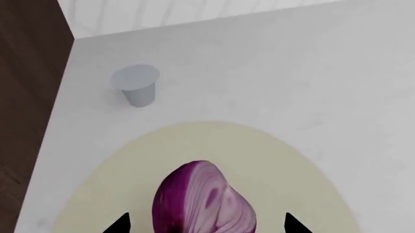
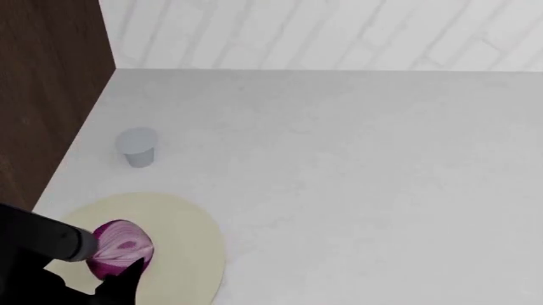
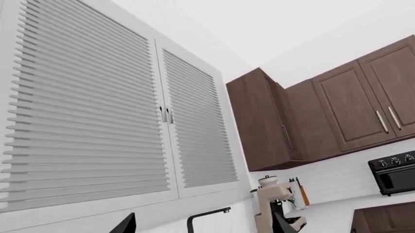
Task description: Pick the onion from the counter and place it in the microwave.
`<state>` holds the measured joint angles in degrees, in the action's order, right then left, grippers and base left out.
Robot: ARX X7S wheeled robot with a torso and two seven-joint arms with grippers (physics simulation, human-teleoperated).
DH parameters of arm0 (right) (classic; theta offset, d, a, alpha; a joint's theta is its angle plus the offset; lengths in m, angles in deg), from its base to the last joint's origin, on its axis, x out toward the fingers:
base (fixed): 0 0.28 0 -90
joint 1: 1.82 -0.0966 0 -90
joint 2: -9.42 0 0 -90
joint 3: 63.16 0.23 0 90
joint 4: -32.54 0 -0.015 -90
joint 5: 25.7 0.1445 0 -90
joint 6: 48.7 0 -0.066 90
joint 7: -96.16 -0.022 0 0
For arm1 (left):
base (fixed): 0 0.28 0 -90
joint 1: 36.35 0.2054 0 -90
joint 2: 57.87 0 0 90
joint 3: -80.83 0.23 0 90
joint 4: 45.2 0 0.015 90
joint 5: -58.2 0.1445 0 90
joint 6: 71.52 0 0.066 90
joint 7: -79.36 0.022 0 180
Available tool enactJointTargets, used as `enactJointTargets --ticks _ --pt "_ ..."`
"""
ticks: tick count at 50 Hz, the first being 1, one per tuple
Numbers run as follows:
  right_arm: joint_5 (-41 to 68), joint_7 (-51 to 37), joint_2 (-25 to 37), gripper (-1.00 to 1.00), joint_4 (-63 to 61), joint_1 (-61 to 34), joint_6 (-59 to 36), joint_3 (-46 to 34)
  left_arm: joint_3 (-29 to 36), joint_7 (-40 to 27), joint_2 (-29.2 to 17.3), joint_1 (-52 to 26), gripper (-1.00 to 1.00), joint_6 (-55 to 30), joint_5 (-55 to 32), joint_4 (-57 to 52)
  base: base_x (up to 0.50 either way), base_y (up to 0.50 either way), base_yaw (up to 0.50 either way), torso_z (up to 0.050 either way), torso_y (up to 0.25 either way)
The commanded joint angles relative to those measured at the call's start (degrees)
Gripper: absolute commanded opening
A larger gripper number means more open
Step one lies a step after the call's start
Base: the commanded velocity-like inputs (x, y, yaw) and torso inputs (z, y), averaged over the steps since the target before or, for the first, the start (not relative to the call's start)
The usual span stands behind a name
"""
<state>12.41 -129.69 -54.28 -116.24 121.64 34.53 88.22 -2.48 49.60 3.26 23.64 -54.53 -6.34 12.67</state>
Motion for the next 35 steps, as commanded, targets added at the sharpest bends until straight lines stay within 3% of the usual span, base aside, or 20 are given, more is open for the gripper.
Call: enactJointTargets --ticks 1,35 --pt "-0.8 1.0 -0.4 1.00 0.8 -0.5 -0.1 1.6 2.9 4.7 0.8 -2.1 1.00 4.0 6.4 5.8 0.00 0.00 0.00 0.000 0.000" --pt "-1.9 -0.3 0.7 1.00 0.7 -0.1 -0.7 0.5 12.9 13.9 1.2 -3.3 1.00 14.1 17.2 18.4 0.00 0.00 0.00 0.000 0.000"
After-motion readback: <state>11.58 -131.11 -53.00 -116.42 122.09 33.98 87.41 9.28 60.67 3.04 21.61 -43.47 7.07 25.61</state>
